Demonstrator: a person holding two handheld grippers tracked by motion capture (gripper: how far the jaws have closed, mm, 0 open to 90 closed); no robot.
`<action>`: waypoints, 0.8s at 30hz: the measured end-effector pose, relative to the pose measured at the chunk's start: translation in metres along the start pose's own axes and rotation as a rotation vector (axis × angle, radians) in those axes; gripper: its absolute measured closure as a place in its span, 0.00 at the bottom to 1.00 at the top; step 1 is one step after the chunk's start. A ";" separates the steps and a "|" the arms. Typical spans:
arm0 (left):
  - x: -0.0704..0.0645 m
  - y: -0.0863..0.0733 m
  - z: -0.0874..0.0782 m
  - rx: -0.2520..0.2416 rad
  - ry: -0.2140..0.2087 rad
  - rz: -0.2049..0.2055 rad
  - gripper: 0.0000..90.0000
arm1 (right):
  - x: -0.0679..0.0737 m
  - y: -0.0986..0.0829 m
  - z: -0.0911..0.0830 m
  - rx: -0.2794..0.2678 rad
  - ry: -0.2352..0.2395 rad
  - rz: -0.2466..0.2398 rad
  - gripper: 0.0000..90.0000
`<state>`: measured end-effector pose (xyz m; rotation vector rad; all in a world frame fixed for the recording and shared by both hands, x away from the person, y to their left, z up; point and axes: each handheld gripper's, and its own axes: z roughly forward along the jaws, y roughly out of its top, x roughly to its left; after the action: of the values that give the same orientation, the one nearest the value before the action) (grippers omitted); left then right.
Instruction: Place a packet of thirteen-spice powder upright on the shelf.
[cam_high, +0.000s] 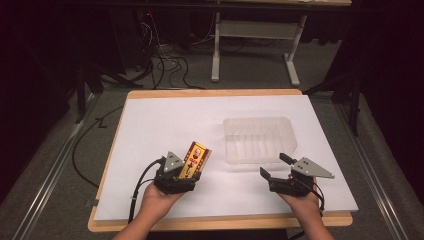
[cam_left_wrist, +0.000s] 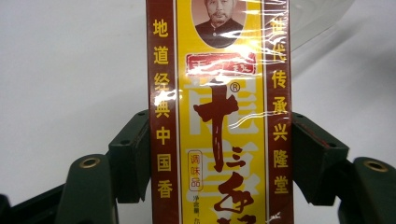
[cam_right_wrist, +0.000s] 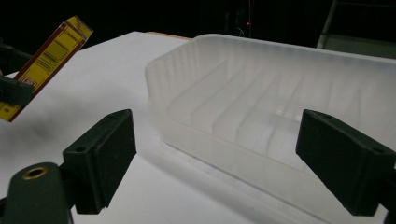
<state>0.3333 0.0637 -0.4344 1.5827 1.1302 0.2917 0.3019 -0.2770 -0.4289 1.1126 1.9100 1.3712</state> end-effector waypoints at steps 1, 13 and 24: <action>-0.011 0.000 0.010 -0.139 -0.025 -0.126 0.36 | 0.002 0.003 0.003 0.002 0.004 -0.007 0.16; -0.014 0.020 0.014 -0.255 -0.065 -0.198 0.36 | 0.025 0.045 0.034 0.007 0.035 0.007 0.19; -0.030 -0.010 0.015 -0.233 -0.110 -0.124 0.36 | 0.043 0.040 0.044 0.004 0.162 0.044 0.22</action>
<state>0.3230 0.0301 -0.4372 1.3036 1.0633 0.2414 0.3270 -0.2128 -0.4048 1.0804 2.0131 1.5234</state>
